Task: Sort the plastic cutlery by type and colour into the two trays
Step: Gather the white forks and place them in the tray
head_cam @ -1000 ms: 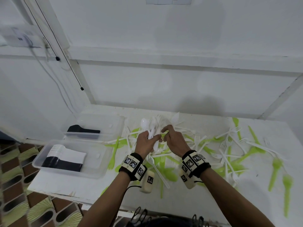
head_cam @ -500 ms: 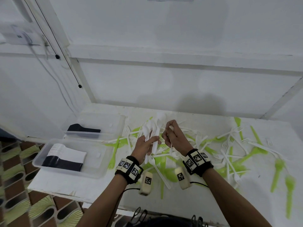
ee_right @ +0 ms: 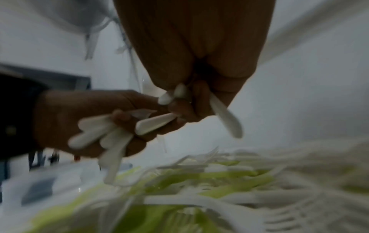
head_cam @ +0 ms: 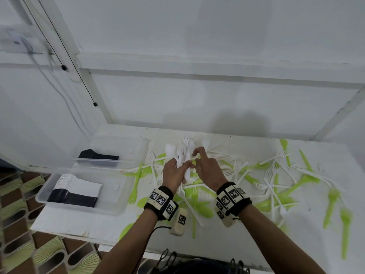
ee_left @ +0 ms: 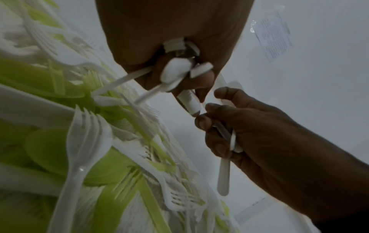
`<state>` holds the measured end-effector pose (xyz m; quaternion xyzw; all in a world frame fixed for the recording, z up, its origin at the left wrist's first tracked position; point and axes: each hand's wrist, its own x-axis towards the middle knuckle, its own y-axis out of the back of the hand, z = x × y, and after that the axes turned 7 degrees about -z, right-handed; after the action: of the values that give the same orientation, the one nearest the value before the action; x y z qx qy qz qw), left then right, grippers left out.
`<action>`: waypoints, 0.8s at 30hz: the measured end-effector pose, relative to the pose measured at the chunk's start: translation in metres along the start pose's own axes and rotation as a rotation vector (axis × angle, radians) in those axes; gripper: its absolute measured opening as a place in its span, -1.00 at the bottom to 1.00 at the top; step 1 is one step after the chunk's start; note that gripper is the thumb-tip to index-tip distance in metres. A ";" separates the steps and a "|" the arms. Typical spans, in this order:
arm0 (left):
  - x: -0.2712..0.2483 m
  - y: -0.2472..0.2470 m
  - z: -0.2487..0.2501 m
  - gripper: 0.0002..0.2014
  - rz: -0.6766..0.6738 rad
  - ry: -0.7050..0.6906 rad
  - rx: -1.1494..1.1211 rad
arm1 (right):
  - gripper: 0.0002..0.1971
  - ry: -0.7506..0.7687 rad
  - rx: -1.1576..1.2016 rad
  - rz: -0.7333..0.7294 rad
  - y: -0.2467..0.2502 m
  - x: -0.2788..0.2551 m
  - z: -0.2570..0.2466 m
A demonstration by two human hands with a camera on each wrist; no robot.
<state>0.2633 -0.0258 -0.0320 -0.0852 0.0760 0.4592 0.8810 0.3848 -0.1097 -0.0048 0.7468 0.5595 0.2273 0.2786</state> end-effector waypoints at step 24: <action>-0.012 0.011 0.015 -0.58 -0.166 0.048 0.036 | -0.91 -0.003 0.149 -0.272 0.024 0.001 0.001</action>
<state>0.2480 -0.0261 -0.0158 -0.0862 0.0984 0.3811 0.9152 0.4026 -0.1141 0.0107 0.6832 0.6702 0.1442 0.2515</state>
